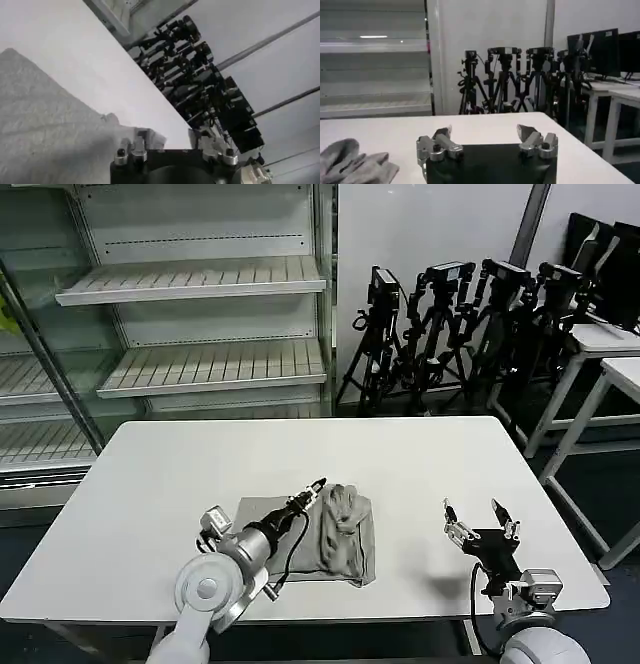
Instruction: Fold and organize the clothes.
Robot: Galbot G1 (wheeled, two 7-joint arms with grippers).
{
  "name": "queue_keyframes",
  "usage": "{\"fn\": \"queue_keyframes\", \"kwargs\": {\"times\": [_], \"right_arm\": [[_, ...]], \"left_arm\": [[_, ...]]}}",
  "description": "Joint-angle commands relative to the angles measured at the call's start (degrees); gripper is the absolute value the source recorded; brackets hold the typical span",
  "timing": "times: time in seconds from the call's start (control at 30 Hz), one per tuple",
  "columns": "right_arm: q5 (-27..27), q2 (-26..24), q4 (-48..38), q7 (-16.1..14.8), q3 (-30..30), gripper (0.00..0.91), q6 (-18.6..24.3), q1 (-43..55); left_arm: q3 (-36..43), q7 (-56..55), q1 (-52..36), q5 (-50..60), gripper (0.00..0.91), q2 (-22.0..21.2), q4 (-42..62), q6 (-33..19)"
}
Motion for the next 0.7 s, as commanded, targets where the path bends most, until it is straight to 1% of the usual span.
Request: {"fn": "queue_keyframes", "kwargs": {"times": [0.03, 0.07, 0.2, 0.33, 0.47, 0.7], "right_arm": [[-0.1, 0.0, 0.3, -0.1, -0.1, 0.907, 0.0, 0.1], [-0.1, 0.0, 0.3, -0.2, -0.1, 0.907, 0.0, 0.0], [-0.1, -0.4, 0.3, -0.3, -0.3, 0.907, 0.0, -0.2], [0.0, -0.7, 0.3, -0.4, -0.4, 0.907, 0.0, -0.3], [0.1, -1.1, 0.3, -0.4, -0.5, 0.907, 0.0, -0.2], [0.1, -1.2, 0.5, -0.3, -0.9, 0.907, -0.1, -0.3]], "left_arm": [[-5.4, 0.1, 4.7, 1.1, 0.907, 9.9, -7.4, 1.6], [-6.5, 0.3, 5.5, 1.9, 0.907, 12.1, -7.8, 2.5], [-12.1, 1.1, 9.6, 1.6, 0.907, 19.4, -8.2, 2.6], [-15.9, 1.7, 13.4, 1.0, 0.907, 23.5, -7.4, 2.6], [-17.7, 3.3, 16.1, -1.0, 0.907, 24.0, -6.6, 2.6], [-15.7, 4.9, 16.5, -1.3, 0.907, 20.9, -2.5, 2.7]]}}
